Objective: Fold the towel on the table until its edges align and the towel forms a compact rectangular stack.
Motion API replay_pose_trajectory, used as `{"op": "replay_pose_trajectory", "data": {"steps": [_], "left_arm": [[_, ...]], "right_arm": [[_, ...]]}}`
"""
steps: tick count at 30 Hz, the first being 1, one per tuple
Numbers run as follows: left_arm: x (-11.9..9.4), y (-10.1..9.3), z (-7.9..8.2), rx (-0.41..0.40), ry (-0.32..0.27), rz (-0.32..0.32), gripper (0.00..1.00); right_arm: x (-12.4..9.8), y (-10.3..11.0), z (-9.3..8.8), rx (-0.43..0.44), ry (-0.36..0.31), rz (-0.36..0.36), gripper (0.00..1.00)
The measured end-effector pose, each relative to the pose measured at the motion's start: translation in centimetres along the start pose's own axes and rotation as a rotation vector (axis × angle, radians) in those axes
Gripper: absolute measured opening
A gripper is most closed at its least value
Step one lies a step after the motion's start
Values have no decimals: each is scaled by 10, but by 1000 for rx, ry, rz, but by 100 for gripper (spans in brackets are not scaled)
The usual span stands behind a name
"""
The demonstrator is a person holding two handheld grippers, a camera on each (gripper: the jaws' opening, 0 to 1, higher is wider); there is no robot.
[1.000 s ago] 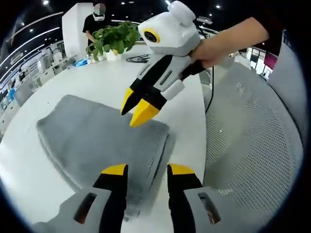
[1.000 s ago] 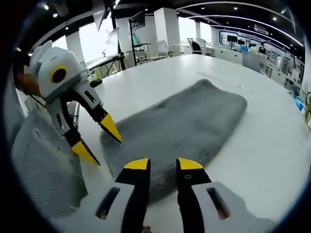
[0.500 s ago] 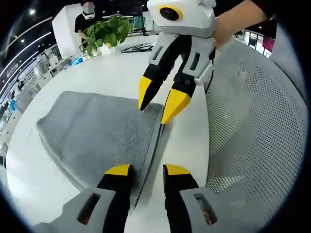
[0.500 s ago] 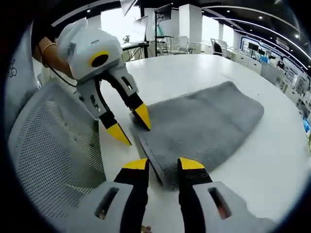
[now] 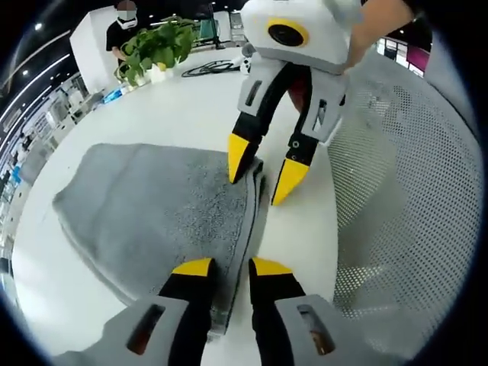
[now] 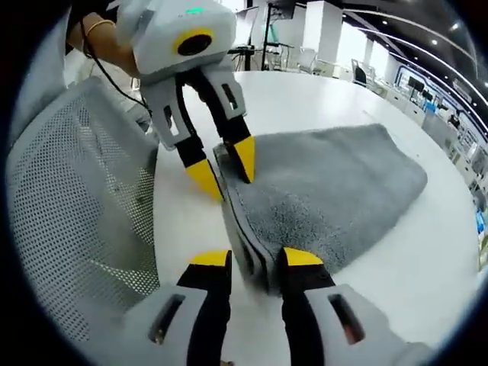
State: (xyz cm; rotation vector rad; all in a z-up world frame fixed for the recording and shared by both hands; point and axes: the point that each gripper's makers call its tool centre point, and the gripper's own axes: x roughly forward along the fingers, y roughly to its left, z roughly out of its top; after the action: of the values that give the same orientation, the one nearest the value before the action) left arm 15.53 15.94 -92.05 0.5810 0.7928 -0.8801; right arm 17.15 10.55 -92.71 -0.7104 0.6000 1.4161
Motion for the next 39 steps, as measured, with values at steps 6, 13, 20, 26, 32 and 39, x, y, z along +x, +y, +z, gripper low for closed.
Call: {"op": "replay_pose_trajectory", "data": {"steps": [6,13,20,26,32,39], "left_arm": [[0,0,0,50,3,-10,17],[1,4,1,44,-11,25,12],[2,8,2,13,-3,27,7],[1,10,2,-103,-59,14,6],[-2,10,4,-139,-54,-10,5],[-7,13,8,-139,-53,-20,5]], "right_arm": [[0,-2,0,-44,-10,-11,17],[0,-1,0,-77,-18,-4,16],[3,-7,2,-63,20,-37,9],[2,-11,2,157,19,-31,5],[-1,-15,7,302,39,-4,3],[-11,-15,15,320,35,1,2]]}}
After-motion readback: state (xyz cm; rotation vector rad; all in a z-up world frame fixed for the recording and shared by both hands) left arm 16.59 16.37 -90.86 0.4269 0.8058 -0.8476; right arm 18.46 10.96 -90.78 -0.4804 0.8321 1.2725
